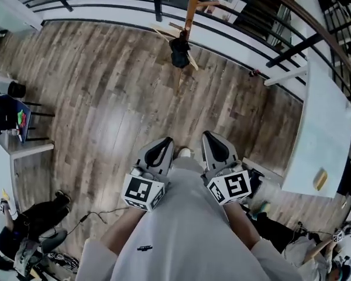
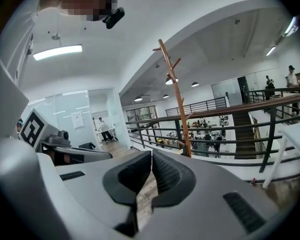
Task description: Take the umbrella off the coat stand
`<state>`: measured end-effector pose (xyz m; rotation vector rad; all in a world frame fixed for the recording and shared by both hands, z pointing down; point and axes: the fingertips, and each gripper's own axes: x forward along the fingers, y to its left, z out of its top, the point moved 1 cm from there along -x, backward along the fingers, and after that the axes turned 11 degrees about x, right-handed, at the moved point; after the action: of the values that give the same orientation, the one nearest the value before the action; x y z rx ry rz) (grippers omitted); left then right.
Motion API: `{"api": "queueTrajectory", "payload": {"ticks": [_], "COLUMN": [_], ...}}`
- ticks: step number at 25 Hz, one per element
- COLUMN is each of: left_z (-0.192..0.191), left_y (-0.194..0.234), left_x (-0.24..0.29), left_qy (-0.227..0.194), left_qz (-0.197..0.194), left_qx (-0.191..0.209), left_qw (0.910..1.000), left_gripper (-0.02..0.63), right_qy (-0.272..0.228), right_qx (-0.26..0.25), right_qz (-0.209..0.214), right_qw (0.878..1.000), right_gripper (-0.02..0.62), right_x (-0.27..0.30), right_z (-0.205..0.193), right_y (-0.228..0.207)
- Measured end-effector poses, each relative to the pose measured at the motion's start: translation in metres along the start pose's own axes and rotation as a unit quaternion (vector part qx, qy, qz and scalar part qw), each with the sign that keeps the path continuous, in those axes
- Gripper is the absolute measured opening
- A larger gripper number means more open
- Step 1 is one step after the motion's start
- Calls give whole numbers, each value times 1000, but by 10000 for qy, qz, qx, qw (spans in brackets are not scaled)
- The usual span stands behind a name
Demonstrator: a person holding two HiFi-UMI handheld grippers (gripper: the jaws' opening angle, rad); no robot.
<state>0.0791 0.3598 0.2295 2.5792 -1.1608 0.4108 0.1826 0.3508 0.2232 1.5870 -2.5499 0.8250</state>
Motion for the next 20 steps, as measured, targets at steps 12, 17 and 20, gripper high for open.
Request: {"api": "queueTrajectory", "payload": {"ticks": [12,17,20], "left_z": [-9,-9,-8], "left_y": [-58,-59,-54], "left_x": [0,-2,-2], "left_qy": [-92,-127,-133], "left_qz": [387,590,570], "left_qx": [109,14,43], "left_qw": [9991,9982,9983], "left_gripper": [32,32,32], "right_qy": [-297,-270,-255], "right_qx": [-133,-72,-31], "right_qz": [293,435,412], "right_qw": [9990,9987,9988], "right_gripper": [38,38,38], "right_x": [-55,-60,-57], "right_z": [-2,-7,-10], "right_y": [-27,-30,-29]}}
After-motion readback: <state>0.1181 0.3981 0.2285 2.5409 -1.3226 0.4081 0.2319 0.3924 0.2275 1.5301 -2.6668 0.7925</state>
